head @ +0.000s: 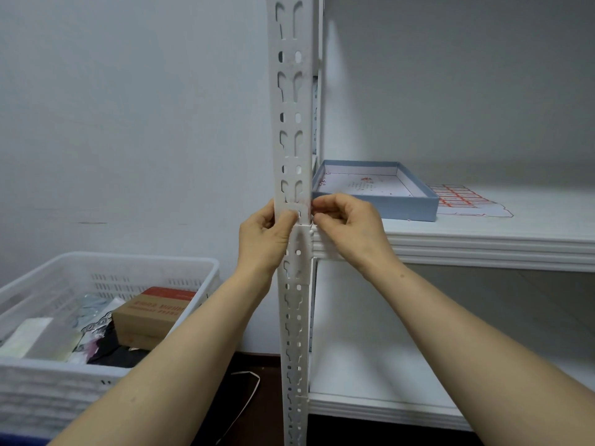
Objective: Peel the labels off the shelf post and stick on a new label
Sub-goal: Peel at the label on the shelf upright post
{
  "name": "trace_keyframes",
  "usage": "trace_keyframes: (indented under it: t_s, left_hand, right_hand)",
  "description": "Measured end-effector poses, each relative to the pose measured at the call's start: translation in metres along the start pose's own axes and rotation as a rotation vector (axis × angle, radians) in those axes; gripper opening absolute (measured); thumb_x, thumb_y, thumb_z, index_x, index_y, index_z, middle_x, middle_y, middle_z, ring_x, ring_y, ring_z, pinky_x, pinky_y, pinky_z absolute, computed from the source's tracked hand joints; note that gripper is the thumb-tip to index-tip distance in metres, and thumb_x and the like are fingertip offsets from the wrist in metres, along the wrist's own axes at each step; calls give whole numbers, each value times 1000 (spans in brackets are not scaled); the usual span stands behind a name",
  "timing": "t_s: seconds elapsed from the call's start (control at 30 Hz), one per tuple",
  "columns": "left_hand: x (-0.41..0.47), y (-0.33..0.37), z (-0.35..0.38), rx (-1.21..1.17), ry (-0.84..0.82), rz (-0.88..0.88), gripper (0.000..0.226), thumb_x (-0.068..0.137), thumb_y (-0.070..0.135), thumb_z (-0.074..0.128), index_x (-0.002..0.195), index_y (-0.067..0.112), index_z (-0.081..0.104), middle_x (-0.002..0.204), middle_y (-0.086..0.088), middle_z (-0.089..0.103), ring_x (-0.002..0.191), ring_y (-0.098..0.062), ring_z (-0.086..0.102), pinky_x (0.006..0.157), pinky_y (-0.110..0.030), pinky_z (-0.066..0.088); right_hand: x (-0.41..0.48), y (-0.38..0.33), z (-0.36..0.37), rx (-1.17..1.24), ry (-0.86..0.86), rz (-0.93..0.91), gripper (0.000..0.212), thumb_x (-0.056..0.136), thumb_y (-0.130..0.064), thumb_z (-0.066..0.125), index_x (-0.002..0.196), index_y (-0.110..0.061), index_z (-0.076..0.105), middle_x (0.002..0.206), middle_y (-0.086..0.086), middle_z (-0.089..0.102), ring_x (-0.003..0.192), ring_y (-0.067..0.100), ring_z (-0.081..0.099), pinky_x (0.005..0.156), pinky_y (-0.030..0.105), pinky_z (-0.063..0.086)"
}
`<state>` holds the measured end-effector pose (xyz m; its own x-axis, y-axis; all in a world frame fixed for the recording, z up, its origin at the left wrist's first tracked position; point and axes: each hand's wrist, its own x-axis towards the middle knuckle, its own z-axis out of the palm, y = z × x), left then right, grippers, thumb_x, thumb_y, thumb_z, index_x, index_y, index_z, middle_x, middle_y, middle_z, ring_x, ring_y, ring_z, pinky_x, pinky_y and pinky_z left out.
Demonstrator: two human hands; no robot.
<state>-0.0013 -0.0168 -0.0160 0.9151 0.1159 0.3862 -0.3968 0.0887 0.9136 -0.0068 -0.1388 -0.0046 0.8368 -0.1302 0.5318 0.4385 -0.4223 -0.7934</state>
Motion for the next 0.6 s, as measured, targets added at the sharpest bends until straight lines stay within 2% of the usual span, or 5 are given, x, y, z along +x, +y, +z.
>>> trace_keyframes:
  t_s: [0.27,0.33,0.4,0.53,0.6]
  left_hand:
    - [5,-6,0,128,22,49,16,85,8,58,86,17,70,69,3,61,66,-11,52,69,-28,46]
    - [3,-10,-2,181,24,53,23,83,18,62,106,18,68,89,3,62,81,-10,56,80,-28,47]
    - [-1,-16,-3,328,159,128,46,79,28,66,122,16,56,114,5,47,108,-10,49,96,-26,40]
    - [-7,-19,-4,513,357,377,22,71,32,72,89,20,66,112,4,38,113,-18,40,94,-15,29]
    - [-5,-20,-4,586,385,395,15,70,34,77,76,21,71,117,-1,43,113,-23,41,96,-27,32]
  right_hand:
    - [0,1,-1,-11,-2,-13,20,85,-4,59,101,-12,68,88,-6,65,83,8,61,80,12,48]
    - [0,1,-1,-14,-7,-16,21,85,-4,59,102,-12,68,89,-6,66,82,6,61,79,10,47]
    - [-1,1,-1,-16,-8,-24,21,85,-4,59,102,-12,68,89,-6,66,81,5,60,78,9,47]
    - [0,1,-1,-26,-5,-31,20,85,-6,59,102,-14,68,87,-9,65,78,-1,59,74,5,46]
    - [0,2,-2,-23,-4,-28,20,85,-6,59,102,-14,68,88,-8,65,78,-1,59,73,3,46]
